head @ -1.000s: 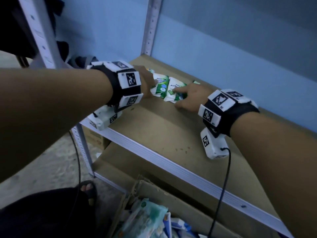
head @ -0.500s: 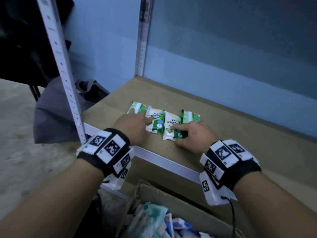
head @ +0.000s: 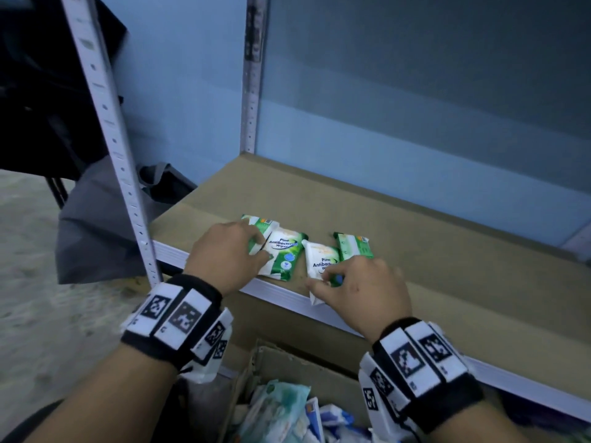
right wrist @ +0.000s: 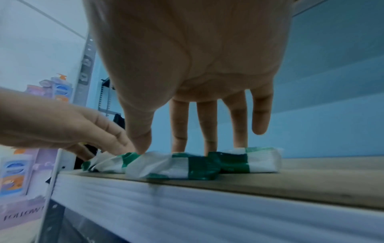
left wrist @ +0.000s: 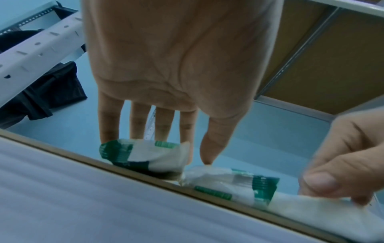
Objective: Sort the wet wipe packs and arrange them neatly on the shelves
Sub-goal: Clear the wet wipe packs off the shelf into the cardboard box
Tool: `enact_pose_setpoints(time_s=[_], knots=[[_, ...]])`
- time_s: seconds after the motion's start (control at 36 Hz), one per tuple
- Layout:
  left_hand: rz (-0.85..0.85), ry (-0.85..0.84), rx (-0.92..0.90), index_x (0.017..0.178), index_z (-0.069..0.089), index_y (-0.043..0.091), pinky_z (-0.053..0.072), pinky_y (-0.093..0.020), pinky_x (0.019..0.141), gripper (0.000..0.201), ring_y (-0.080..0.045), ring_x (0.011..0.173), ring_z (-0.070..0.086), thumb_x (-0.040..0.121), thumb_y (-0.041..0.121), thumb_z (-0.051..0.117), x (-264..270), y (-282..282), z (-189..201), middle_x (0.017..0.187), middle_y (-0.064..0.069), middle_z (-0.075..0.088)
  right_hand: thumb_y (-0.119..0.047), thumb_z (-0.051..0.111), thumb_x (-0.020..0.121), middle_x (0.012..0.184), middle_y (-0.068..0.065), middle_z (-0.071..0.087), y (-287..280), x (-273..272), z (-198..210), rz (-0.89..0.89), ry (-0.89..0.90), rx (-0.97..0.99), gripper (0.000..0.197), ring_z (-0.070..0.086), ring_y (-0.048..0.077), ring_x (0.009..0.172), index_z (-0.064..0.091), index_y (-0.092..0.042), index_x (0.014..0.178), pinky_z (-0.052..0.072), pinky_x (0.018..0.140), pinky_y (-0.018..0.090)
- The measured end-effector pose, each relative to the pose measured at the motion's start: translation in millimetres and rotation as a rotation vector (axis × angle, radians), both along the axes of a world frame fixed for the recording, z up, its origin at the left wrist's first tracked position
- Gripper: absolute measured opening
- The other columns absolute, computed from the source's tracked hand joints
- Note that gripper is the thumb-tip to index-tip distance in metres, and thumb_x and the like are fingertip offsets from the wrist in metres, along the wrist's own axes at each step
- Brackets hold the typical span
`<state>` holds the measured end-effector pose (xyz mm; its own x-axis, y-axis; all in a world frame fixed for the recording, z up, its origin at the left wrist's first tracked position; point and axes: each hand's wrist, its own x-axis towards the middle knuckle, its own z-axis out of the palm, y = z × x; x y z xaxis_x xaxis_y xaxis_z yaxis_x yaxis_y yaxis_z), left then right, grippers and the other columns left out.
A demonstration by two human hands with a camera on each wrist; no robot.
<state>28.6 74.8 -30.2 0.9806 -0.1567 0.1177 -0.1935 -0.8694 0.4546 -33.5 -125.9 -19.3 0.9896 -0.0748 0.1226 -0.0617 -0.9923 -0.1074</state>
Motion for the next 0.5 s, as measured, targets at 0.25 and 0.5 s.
enact_pose_setpoints(time_s=[0.25,0.5], knots=[[0.142,-0.003,-0.021,0.124,0.049,0.021,0.045,-0.041,0.087,0.050,-0.031,0.103,0.058,0.086,0.046,0.068,7.2,-6.7,-11.4,0.120,-0.007,0.060,-0.051,0.060,0.082,0.081,-0.002,0.049,16.8,-6.4,0.4,-0.022,-0.003,0.053,0.036,0.043,0.024,0.077,0.054,-0.021,0.102,0.034,0.063,0.028],[0.165,-0.079,-0.057,0.129,0.051,0.019,0.043,-0.037,0.079,0.039,-0.031,0.095,0.060,0.090,0.015,0.056,6.3,-5.2,-4.9,0.103,-0.009,0.064,-0.031,0.072,0.074,0.098,-0.006,0.069,1.4,0.6,18.7,-0.067,-0.013,0.444,0.017,0.062,0.015,0.086,0.063,-0.025,0.087,0.047,0.071,0.026]])
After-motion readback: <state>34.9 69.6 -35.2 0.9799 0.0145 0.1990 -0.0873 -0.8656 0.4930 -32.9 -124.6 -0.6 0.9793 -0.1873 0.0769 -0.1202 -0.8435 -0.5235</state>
